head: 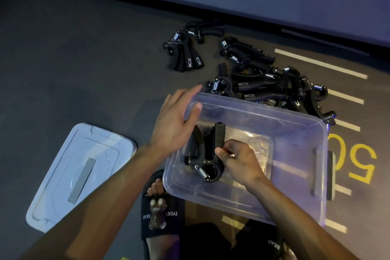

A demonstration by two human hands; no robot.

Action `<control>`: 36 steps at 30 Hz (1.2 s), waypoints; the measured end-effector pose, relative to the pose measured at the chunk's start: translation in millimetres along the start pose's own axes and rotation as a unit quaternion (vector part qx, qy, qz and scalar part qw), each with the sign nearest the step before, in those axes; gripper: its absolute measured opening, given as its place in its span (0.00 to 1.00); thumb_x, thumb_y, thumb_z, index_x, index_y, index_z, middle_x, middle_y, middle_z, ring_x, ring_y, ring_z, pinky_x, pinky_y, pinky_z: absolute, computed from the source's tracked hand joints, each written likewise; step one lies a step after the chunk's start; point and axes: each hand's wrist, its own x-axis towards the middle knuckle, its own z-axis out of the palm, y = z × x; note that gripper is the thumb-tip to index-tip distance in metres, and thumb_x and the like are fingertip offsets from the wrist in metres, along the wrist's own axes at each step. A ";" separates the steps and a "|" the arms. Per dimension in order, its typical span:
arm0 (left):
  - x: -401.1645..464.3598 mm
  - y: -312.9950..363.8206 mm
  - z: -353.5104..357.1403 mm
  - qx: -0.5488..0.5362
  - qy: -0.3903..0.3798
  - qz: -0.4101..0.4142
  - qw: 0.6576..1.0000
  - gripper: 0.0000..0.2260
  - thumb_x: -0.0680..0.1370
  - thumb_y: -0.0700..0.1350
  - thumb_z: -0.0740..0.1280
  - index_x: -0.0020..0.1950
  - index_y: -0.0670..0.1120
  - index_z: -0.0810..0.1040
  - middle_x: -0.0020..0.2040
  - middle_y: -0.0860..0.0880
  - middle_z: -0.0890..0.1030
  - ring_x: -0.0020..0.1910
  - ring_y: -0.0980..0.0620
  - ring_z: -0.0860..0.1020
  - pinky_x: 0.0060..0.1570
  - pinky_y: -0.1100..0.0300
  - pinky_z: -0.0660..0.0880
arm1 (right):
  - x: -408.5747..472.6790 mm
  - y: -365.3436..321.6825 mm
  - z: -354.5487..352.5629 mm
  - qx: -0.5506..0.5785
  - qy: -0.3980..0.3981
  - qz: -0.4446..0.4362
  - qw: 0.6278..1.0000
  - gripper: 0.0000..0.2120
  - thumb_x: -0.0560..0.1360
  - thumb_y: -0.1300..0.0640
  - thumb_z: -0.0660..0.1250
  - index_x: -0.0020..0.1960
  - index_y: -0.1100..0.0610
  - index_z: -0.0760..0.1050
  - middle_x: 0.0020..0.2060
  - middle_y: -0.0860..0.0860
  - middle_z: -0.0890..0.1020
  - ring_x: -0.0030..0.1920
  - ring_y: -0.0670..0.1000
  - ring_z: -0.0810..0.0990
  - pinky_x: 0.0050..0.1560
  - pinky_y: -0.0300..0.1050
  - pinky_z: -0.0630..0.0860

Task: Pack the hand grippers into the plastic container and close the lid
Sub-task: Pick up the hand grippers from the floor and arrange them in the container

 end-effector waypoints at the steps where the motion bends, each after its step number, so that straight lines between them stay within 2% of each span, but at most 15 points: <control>1: 0.1 -0.2 0.0 -0.002 0.001 -0.003 1.000 0.20 0.85 0.52 0.58 0.78 0.54 0.67 0.66 0.55 0.74 0.65 0.58 0.69 0.71 0.43 0.66 | -0.2 -0.1 1.6 -0.003 0.005 -0.003 1.000 0.09 0.78 0.53 0.70 0.40 0.55 0.77 0.37 0.49 0.84 0.41 0.49 0.81 0.43 0.42 0.75; 4: 0.5 1.0 -0.3 -0.002 -0.001 -0.007 1.000 0.19 0.85 0.52 0.58 0.77 0.54 0.68 0.65 0.55 0.75 0.65 0.57 0.70 0.71 0.43 0.67 | 1.2 -4.1 -0.3 -0.041 0.002 -0.012 0.999 0.09 0.77 0.51 0.70 0.41 0.52 0.76 0.37 0.47 0.83 0.40 0.46 0.81 0.40 0.37 0.74; 8: 0.3 1.8 -0.5 -0.007 0.001 -0.015 1.000 0.19 0.85 0.52 0.58 0.77 0.54 0.69 0.63 0.55 0.75 0.65 0.56 0.71 0.70 0.44 0.67 | 6.2 -7.3 -4.6 -0.100 -0.062 0.011 0.993 0.08 0.78 0.52 0.69 0.43 0.52 0.74 0.38 0.53 0.86 0.39 0.54 0.86 0.45 0.49 0.82; 10: 0.5 1.7 -0.7 -0.008 -0.003 -0.018 1.000 0.19 0.85 0.52 0.58 0.77 0.54 0.68 0.63 0.55 0.75 0.65 0.56 0.71 0.69 0.46 0.68 | 6.7 -8.3 -5.7 -0.126 -0.084 0.017 0.988 0.08 0.79 0.52 0.69 0.47 0.57 0.76 0.39 0.57 0.87 0.41 0.57 0.87 0.47 0.54 0.83; 13: 0.6 1.1 -0.4 -0.009 -0.005 -0.020 1.000 0.19 0.85 0.53 0.58 0.77 0.55 0.68 0.63 0.56 0.75 0.64 0.55 0.71 0.67 0.50 0.70 | 5.5 -9.6 -6.9 -0.151 -0.075 -0.002 0.986 0.11 0.79 0.51 0.69 0.53 0.59 0.78 0.44 0.59 0.86 0.45 0.61 0.85 0.48 0.57 0.82; 20: 1.0 -1.0 1.8 -0.009 -0.002 -0.011 1.000 0.19 0.85 0.54 0.57 0.76 0.55 0.68 0.65 0.56 0.75 0.66 0.57 0.71 0.65 0.55 0.70 | 0.0 -11.4 -3.8 -0.194 -0.072 -0.016 0.978 0.12 0.80 0.49 0.65 0.56 0.57 0.75 0.45 0.58 0.85 0.41 0.60 0.85 0.46 0.54 0.82; 24: 1.5 -3.4 2.5 -0.016 0.000 -0.009 1.000 0.19 0.85 0.53 0.57 0.76 0.55 0.68 0.65 0.57 0.74 0.67 0.58 0.71 0.65 0.58 0.70 | -2.7 -10.8 -2.1 -0.226 -0.073 -0.030 0.971 0.13 0.81 0.48 0.63 0.58 0.57 0.73 0.45 0.59 0.85 0.43 0.61 0.84 0.44 0.49 0.80; 27: 1.8 -2.0 2.3 -0.018 -0.010 -0.009 1.000 0.18 0.85 0.54 0.58 0.76 0.55 0.68 0.66 0.56 0.74 0.67 0.58 0.72 0.65 0.59 0.69 | -3.9 -9.1 -4.4 -0.236 -0.071 -0.042 0.968 0.15 0.81 0.47 0.63 0.59 0.58 0.72 0.48 0.60 0.84 0.49 0.62 0.83 0.44 0.47 0.75; 29: 6.6 -1.7 -2.0 -0.029 -0.023 -0.014 0.999 0.17 0.85 0.55 0.58 0.73 0.55 0.71 0.64 0.56 0.76 0.66 0.58 0.73 0.64 0.59 0.69 | -3.0 -6.6 -7.6 -0.241 -0.083 -0.049 0.966 0.16 0.81 0.45 0.62 0.58 0.56 0.71 0.48 0.59 0.84 0.50 0.62 0.82 0.46 0.49 0.77; 32: 33.3 -0.9 -14.1 -0.020 -0.042 -0.005 0.999 0.15 0.85 0.54 0.56 0.61 0.53 0.80 0.56 0.55 0.80 0.56 0.60 0.77 0.57 0.62 0.72 | 0.5 -4.3 -15.3 -0.250 -0.088 -0.049 0.963 0.18 0.80 0.40 0.59 0.56 0.54 0.73 0.47 0.57 0.84 0.49 0.61 0.82 0.49 0.52 0.78; 34: 65.9 4.7 -18.3 -0.032 -0.091 -0.030 0.995 0.16 0.85 0.52 0.56 0.55 0.54 0.83 0.54 0.56 0.81 0.52 0.64 0.77 0.54 0.65 0.71 | 3.4 -4.2 -21.5 -0.238 -0.054 -0.049 0.968 0.20 0.79 0.36 0.58 0.53 0.53 0.75 0.45 0.56 0.84 0.48 0.60 0.82 0.48 0.51 0.78; 36: 101.0 12.1 -14.5 -0.044 -0.167 -0.069 0.983 0.14 0.85 0.50 0.58 0.53 0.56 0.84 0.57 0.59 0.81 0.53 0.67 0.77 0.59 0.63 0.72 | 6.5 -6.0 -27.2 -0.224 -0.009 -0.052 0.973 0.21 0.79 0.35 0.57 0.52 0.52 0.75 0.43 0.56 0.84 0.48 0.60 0.82 0.48 0.51 0.78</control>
